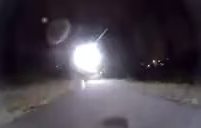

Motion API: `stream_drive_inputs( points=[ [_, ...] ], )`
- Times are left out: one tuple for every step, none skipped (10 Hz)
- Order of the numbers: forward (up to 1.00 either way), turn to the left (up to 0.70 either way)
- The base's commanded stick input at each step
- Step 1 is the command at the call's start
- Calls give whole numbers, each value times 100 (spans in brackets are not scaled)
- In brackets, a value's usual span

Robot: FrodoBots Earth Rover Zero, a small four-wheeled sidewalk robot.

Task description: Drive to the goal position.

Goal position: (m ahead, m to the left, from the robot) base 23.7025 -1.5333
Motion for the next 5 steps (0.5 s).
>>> stream_drive_inputs(
  points=[
    [100, 4],
    [100, 4],
    [100, 4],
    [100, 5],
    [100, 5]
  ],
)
